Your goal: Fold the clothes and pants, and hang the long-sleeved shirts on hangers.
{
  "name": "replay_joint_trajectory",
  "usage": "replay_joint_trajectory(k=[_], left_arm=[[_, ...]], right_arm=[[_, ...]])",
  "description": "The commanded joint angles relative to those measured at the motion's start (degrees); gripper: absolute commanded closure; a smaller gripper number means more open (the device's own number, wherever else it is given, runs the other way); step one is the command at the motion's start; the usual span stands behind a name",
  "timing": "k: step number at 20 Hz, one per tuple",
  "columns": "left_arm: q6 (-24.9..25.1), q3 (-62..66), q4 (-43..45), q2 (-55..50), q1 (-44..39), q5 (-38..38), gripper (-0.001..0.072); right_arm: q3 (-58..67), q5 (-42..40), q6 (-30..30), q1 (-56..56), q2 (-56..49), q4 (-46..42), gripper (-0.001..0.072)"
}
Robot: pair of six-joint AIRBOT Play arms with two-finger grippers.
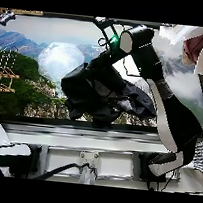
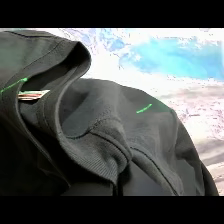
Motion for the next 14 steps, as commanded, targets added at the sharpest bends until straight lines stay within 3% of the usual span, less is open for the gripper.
replay_joint_trajectory(k=[1,14], left_arm=[[1.2,0.0,2.5,-2.6,0.1,3.5,0.0338],[1.2,0.0,4.6,-6.3,1.6,6.0,0.0360]], right_arm=[[0.0,0.1,-0.2,0.0,0.0,0.0,0.0683],[0.0,0.4,-0.2,0.0,0.0,0.0,0.0683]])
